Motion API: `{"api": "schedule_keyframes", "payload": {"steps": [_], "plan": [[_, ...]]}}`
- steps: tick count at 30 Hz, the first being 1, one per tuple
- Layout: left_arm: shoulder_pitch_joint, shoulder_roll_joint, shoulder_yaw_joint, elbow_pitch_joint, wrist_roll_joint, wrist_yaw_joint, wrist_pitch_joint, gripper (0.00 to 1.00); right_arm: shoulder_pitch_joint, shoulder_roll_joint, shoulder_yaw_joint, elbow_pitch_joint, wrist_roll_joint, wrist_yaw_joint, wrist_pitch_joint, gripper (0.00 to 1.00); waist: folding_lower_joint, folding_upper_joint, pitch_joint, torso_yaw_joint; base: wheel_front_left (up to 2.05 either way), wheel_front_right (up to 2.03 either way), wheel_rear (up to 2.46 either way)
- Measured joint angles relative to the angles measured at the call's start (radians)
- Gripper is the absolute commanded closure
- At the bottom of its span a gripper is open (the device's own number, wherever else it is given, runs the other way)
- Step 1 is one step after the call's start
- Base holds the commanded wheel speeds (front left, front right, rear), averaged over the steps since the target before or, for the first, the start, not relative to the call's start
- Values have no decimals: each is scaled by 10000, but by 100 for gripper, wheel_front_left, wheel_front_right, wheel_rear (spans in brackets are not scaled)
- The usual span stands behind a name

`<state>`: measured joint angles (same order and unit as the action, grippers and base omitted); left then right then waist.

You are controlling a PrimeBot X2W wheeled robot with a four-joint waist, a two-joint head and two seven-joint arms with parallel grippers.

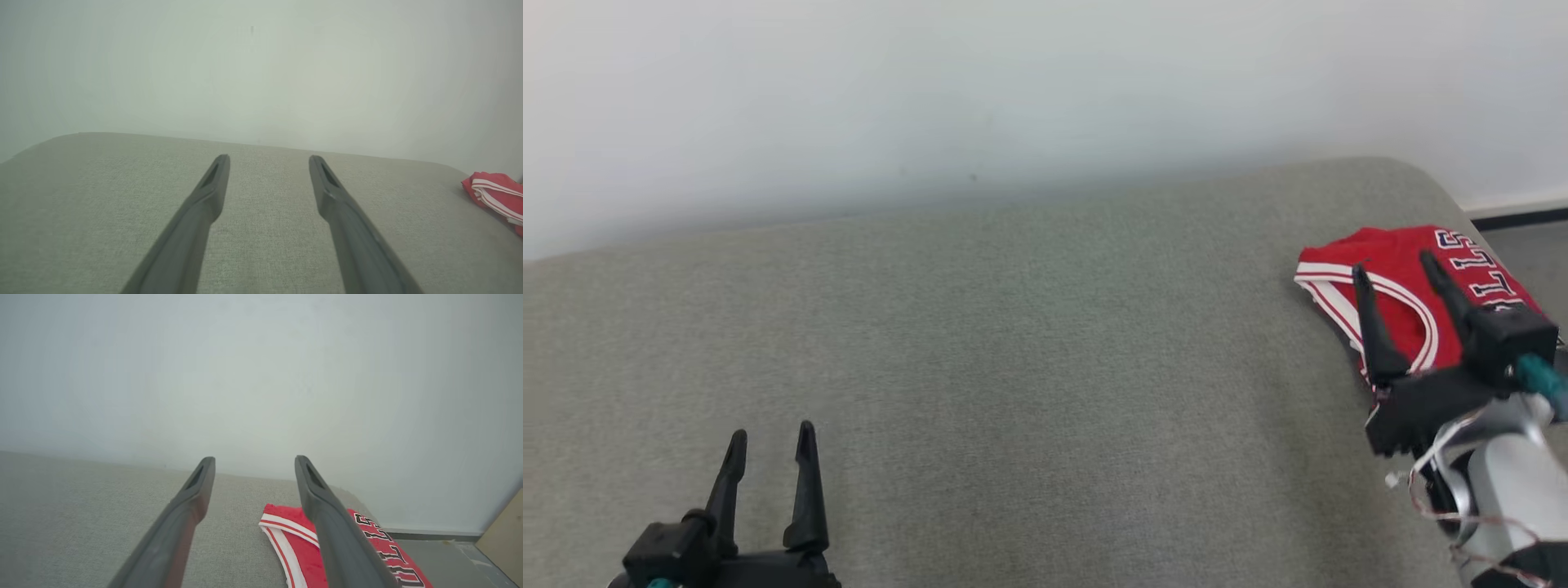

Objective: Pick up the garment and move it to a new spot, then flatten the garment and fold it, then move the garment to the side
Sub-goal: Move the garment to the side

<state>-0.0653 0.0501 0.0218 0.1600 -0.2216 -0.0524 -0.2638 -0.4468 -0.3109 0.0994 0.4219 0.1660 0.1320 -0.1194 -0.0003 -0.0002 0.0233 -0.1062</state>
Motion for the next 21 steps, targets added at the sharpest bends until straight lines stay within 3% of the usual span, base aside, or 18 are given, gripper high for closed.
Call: {"api": "schedule_keyframes", "payload": {"steps": [10, 21], "plan": [[428, 2, 268, 393, 107, 130, -2, 0, 1976, 1243, -614, -433, -15, 0, -516, 0, 1, 0, -607, 707, 0, 0, 0], [748, 4, 416, 911, 368, 155, 0, 0, 2667, 2050, -1220, -270, -696, 0, -606, 0, 3, 1, -877, 934, 0, 0, 0]]}}
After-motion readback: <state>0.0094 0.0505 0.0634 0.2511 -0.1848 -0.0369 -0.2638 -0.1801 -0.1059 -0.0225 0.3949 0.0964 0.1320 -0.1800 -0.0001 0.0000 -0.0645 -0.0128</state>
